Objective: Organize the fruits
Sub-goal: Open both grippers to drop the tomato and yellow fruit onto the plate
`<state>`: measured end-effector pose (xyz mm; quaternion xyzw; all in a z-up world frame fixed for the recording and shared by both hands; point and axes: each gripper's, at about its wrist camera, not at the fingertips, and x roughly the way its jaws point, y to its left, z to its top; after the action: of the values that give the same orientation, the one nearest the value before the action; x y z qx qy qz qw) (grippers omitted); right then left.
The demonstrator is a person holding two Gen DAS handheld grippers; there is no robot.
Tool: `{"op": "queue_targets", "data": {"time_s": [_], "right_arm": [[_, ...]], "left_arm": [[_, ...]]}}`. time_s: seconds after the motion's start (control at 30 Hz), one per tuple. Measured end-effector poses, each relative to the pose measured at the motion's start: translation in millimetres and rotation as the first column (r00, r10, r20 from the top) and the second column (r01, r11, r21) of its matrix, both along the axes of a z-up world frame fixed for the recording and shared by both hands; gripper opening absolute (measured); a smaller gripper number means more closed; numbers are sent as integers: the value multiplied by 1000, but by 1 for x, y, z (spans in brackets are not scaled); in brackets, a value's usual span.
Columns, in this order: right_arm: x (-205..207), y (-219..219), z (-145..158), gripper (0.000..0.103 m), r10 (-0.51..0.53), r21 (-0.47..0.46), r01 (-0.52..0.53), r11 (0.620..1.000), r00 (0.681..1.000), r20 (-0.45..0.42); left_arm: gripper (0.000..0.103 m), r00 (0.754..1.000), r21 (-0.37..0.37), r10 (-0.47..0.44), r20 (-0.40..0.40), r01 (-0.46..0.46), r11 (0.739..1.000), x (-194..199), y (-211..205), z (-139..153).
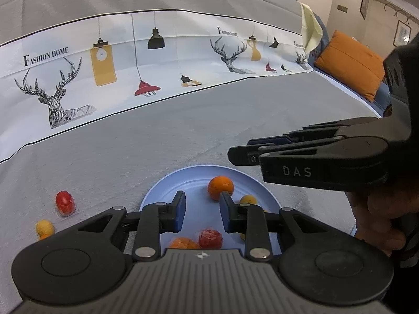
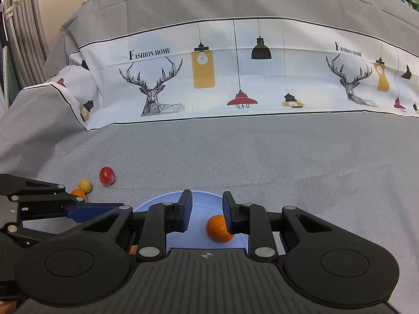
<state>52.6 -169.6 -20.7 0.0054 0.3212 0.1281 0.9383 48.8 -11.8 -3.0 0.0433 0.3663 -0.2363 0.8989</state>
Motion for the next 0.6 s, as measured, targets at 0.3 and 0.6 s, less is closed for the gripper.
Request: {"op": "queue_targets", "data": {"time_s": [0.3, 0.6], "right_arm": [[-1, 2, 1, 26, 0, -9, 0, 1000, 1000, 14], [-3, 4, 4, 18, -8, -14, 8, 1000, 999, 49]], "left_arm": [[31, 999, 3, 48, -17, -48, 999, 7, 7, -1], [31, 997, -1, 80, -24, -80, 997, 11, 13, 0]]}}
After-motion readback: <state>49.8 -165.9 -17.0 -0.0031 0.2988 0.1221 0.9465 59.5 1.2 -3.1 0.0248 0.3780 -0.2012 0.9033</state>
